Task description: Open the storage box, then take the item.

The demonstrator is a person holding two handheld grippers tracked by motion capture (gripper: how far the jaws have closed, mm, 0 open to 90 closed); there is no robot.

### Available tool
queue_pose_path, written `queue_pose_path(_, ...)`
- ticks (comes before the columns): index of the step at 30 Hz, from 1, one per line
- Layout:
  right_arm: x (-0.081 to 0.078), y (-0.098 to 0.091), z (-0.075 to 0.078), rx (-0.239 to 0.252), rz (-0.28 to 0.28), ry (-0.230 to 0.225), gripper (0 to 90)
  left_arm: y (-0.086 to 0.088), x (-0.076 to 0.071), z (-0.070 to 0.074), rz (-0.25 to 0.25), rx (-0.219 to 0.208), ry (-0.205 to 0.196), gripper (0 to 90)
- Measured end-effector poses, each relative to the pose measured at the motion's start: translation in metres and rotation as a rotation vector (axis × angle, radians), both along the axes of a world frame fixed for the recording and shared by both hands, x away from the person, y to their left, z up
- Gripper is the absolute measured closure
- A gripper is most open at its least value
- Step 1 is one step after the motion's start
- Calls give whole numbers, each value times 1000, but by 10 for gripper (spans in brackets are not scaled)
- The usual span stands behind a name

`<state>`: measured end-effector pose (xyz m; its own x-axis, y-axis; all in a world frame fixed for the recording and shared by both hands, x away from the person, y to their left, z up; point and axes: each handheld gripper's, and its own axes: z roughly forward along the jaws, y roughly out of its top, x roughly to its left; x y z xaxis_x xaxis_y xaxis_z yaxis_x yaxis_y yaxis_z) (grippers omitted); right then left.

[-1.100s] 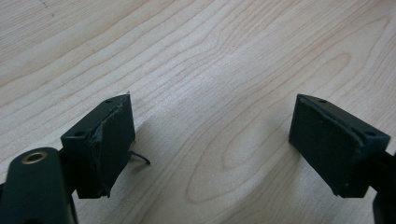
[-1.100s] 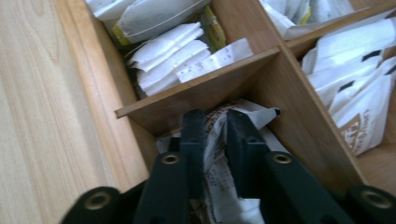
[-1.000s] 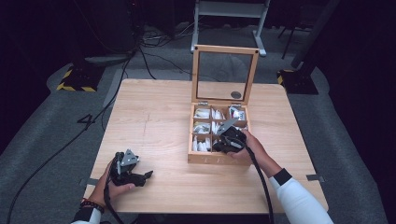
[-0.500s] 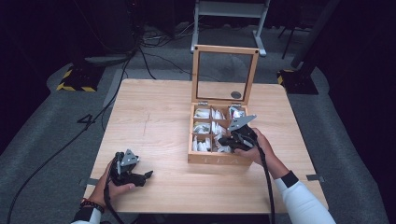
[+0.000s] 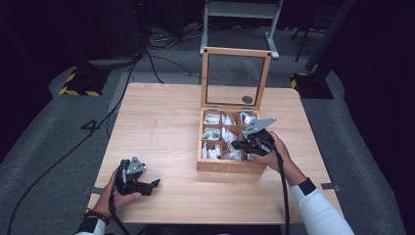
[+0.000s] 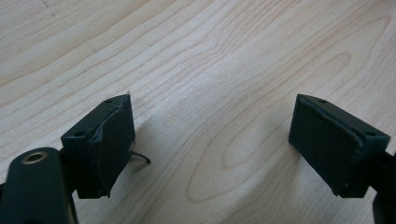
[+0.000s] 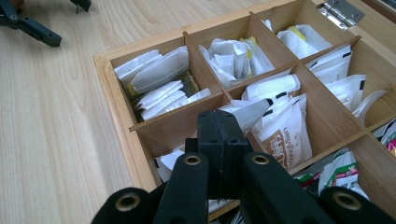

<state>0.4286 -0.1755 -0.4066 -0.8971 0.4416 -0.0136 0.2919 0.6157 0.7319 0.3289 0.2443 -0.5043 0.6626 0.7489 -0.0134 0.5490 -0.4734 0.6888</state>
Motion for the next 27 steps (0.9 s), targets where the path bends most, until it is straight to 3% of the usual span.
queue_pose_path(20,-9,-21,20,87,-25,-77,900,0,4,0,-16,0,-3,147)
queue_pose_path(27,-21,-31,29,111,-19,-96,900,-1,5,0,-19,-2,4,147)
